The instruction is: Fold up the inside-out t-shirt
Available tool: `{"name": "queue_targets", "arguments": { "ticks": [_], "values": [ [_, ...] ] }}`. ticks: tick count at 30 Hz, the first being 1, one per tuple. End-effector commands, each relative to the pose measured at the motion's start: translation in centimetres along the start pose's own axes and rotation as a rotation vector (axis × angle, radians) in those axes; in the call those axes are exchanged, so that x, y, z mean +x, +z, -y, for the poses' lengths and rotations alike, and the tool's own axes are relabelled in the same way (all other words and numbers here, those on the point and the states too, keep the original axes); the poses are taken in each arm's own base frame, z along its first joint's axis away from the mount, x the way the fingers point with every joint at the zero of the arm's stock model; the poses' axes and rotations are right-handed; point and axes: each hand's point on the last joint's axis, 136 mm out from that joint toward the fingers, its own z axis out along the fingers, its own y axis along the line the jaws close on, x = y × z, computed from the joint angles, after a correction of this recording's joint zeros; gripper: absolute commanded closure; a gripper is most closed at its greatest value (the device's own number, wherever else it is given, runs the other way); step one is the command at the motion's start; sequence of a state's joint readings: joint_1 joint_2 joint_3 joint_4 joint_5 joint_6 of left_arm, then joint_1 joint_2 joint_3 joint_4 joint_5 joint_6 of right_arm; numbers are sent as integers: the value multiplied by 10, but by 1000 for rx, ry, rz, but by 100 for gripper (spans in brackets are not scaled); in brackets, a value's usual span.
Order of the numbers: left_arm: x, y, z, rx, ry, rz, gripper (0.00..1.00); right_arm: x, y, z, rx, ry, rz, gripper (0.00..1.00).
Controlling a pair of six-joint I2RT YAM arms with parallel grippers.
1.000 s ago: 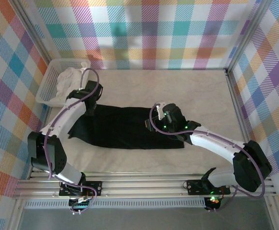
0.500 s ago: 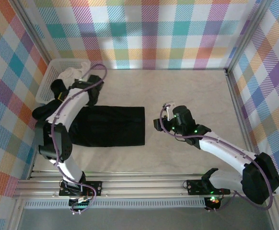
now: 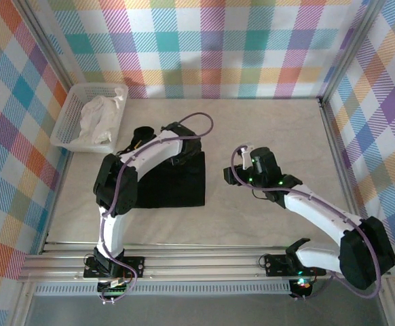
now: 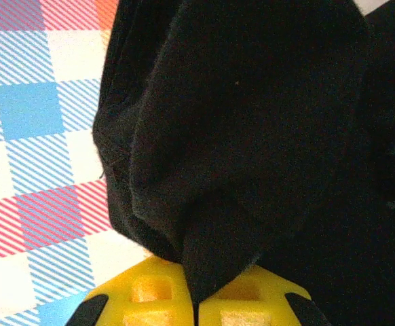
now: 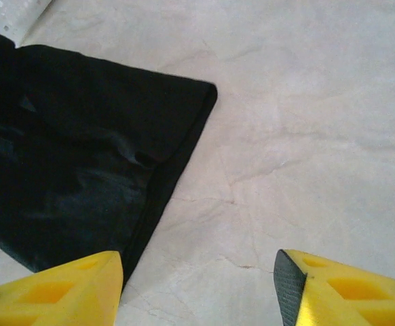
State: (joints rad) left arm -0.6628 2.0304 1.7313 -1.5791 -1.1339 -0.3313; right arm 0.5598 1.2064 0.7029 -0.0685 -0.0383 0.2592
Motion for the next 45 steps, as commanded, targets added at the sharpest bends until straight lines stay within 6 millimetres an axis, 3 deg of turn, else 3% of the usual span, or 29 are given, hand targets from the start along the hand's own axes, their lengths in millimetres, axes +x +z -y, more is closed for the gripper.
{"name": "queue_targets", "arguments": {
  "ticks": [1, 7, 16, 19, 23, 25, 26, 28, 30, 33, 36, 38, 41, 45],
  "values": [
    [4, -11, 1, 23, -2, -15, 100, 10, 13, -17, -114, 84, -49, 41],
    [-5, -32, 15, 108, -16, 9, 100, 18, 27, -15, -116, 131, -81, 42],
    [-19, -80, 31, 279, -47, 49, 100, 29, 9, 13, -26, 153, -82, 41],
    [-30, -101, 62, 438, -87, 58, 100, 30, -1, 23, 7, 171, -68, 41],
    [-60, -133, 112, 706, -156, 55, 98, 31, -13, 31, 43, 171, -49, 41],
    [-75, -154, 139, 853, -184, 64, 86, 32, -20, 36, 72, 170, -40, 40],
    [-85, -164, 150, 921, -207, 75, 71, 32, -23, 38, 81, 170, -33, 40],
    [-102, -181, 164, 1041, -244, 95, 57, 33, -27, 41, 100, 177, -19, 39],
    [-117, -194, 163, 1144, -290, 115, 47, 34, -31, 44, 117, 187, -6, 39],
    [-124, -205, 133, 1238, -364, 182, 42, 33, -32, 43, 110, 199, 5, 39],
    [-111, -197, 103, 1336, -468, 213, 36, 29, -26, 34, 52, 209, 10, 39],
    [-90, -177, 95, 1380, -539, 180, 35, 25, -17, 22, -14, 215, -5, 38],
    [-48, -150, 104, 1369, -562, 107, 35, 19, 6, 2, -95, 220, -71, 37],
    [-6, -143, 136, 1377, -530, 32, 35, 1, 40, -21, -222, 268, -121, 34]
  ]
}}
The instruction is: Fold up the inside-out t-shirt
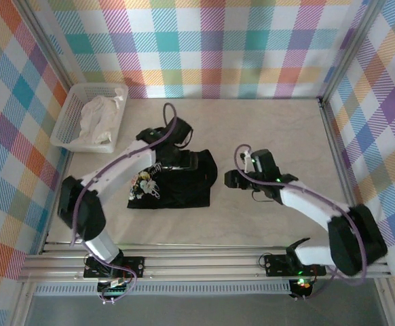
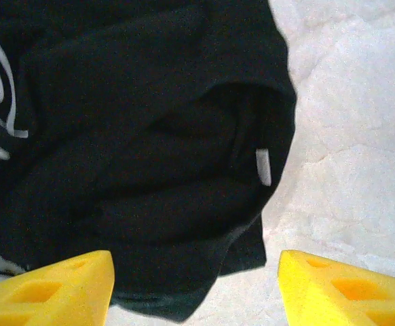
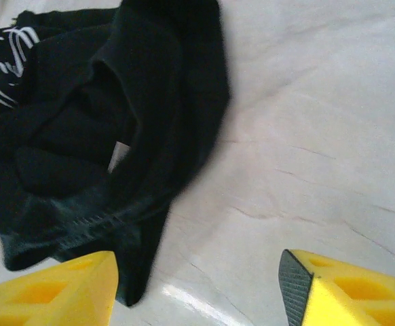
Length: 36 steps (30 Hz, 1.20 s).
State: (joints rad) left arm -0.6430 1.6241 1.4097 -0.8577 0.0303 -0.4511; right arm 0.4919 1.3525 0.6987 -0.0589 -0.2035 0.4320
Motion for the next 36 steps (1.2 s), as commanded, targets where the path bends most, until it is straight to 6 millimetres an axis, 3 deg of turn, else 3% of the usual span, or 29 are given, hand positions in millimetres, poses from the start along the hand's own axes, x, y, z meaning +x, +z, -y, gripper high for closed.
{"name": "queue_targets", "arguments": {
  "ticks": [1, 4, 6, 10, 14, 18, 21, 24, 30, 36],
  "values": [
    [40, 26, 5, 28, -13, -81, 36, -30, 15, -43, -189, 14, 5, 33],
    [63, 41, -6, -13, -17, -109, 35, -34, 41, -50, -200, 18, -39, 32],
    [70, 53, -5, -16, -25, -118, 36, -36, 61, -44, -178, 58, -65, 33],
    [76, 69, -7, -56, -15, -120, 42, -49, 88, -42, -171, 71, -85, 42],
    [71, 76, 2, -40, -1, -86, 65, -64, 106, -40, -148, 68, -86, 68],
    [66, 76, 18, 5, 18, -71, 92, -80, 112, -40, -128, 53, -85, 85],
    [65, 68, 37, 54, 46, -63, 99, -90, 112, -41, -127, 47, -87, 90],
    [66, 64, 62, 135, 67, -62, 99, -96, 113, -41, -128, 42, -110, 90],
    [65, 79, 99, 220, 75, -87, 93, -101, 122, -32, -135, 71, -173, 85],
    [67, 79, 117, 267, 95, -111, 68, -105, 125, -24, -166, 86, -224, 69]
  ]
}}
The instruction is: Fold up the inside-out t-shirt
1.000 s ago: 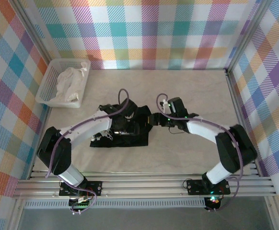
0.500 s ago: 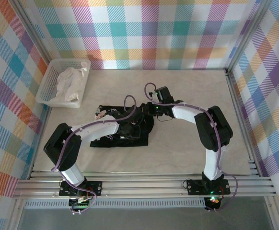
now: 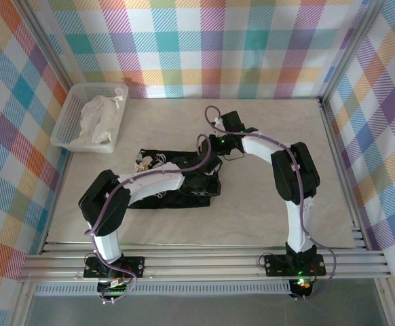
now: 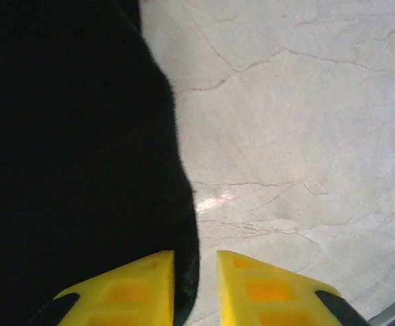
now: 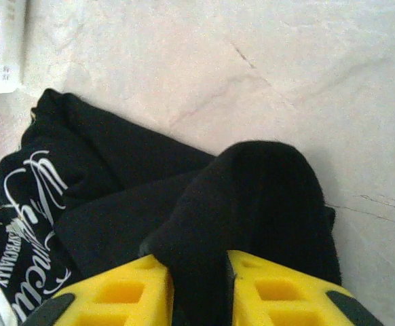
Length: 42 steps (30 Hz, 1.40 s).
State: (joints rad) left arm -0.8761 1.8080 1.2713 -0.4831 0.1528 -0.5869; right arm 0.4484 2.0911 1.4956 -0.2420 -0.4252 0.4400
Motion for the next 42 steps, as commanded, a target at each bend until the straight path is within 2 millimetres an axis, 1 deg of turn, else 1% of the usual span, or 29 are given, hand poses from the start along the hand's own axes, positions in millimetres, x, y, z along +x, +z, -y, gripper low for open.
{"name": "queue_targets", "arguments": {
  "ticks": [1, 3, 6, 7, 10, 12, 13, 15, 16, 17, 19, 20, 22, 24, 25, 26, 28, 29, 31, 32, 33, 34, 35, 38, 42],
  "values": [
    [-2, -10, 24, 79, 24, 5, 62, -1, -7, -4, -43, -4, -53, 66],
    [-3, -21, 29, 101, 50, 18, 53, -4, -16, -1, -33, -11, -50, 60],
    [1, -45, 35, 143, 111, 29, 47, 0, -38, 1, -14, -14, -37, 56],
    [3, -53, 34, 146, 125, 37, 46, 4, -46, 2, -8, -14, -31, 54],
    [3, -80, 19, 142, 133, 79, 43, 24, -72, -5, -9, -39, -15, 45],
    [-1, -98, 0, 139, 95, 120, 42, 45, -84, -14, -54, -47, -11, 41],
    [-4, -104, -13, 126, 62, 138, 42, 56, -87, -20, -75, -54, -15, 40],
    [-13, -120, -48, 86, -42, 195, 42, 79, -89, -38, -105, -101, -30, 37],
    [-16, -124, -64, 70, -96, 209, 42, 88, -87, -47, -113, -131, -41, 37],
    [-18, -128, -83, 59, -159, 225, 42, 97, -84, -62, -127, -181, -52, 37],
    [-19, -131, -111, 47, -254, 241, 42, 107, -76, -83, -122, -266, -58, 37],
    [-20, -131, -126, 34, -298, 244, 42, 112, -68, -94, -128, -307, -68, 37],
    [-16, -126, -150, -3, -364, 233, 42, 119, -51, -105, -114, -352, -96, 37],
    [-11, -121, -166, -19, -405, 218, 42, 126, -30, -111, -101, -380, -143, 38],
    [-10, -120, -169, -18, -414, 217, 42, 128, -23, -114, -94, -389, -161, 40],
    [-8, -120, -172, -19, -418, 219, 42, 132, -14, -113, -80, -402, -182, 44],
    [-5, -119, -176, -37, -415, 219, 42, 137, -3, -110, -48, -418, -211, 59],
    [-2, -119, -178, -49, -414, 214, 42, 138, -2, -107, -30, -420, -218, 65],
    [0, -119, -181, -67, -409, 210, 42, 139, -4, -102, -5, -427, -223, 80],
    [3, -119, -183, -74, -406, 209, 42, 140, -8, -102, 1, -437, -221, 87],
    [3, -119, -184, -79, -406, 209, 42, 141, -13, -102, 3, -444, -219, 93],
    [4, -119, -184, -83, -404, 210, 42, 143, -17, -103, 1, -449, -220, 97],
    [5, -118, -186, -88, -402, 207, 42, 145, -23, -105, -9, -452, -220, 100],
    [6, -115, -190, -110, -395, 195, 42, 157, -37, -109, -48, -440, -234, 100],
    [8, -107, -198, -149, -387, 171, 42, 178, -51, -106, -79, -406, -278, 100]
  ]
}}
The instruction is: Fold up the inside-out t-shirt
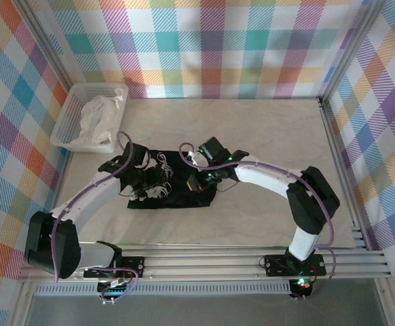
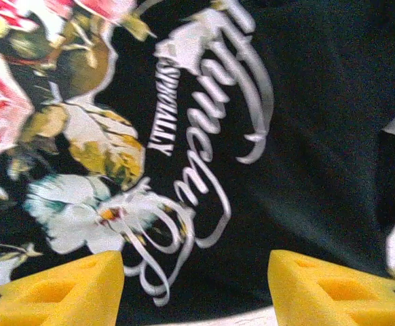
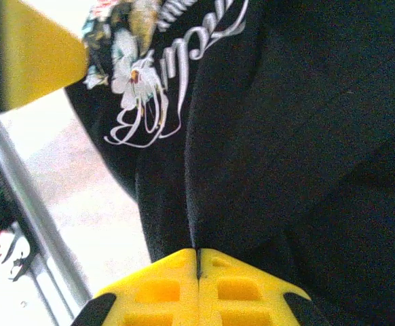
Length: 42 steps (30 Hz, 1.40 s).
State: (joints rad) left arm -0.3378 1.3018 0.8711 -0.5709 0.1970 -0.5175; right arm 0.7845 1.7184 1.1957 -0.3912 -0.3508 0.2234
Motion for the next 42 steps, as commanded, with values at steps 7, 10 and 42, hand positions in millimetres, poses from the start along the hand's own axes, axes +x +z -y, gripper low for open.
{"name": "queue_targets", "arguments": {
  "ticks": [7, 10, 42],
  "values": [
    [1, 10, -19, -100, 47, -30, 41, 53, 1, 0, -47, 70, -126, 92],
    [1, 10, -18, -100, 57, -35, 41, 63, 3, 34, 134, 142, -162, 81],
    [99, 59, 39, 34, 425, -208, 79, 44, -8, 52, 72, 280, -61, 75]
  ]
}}
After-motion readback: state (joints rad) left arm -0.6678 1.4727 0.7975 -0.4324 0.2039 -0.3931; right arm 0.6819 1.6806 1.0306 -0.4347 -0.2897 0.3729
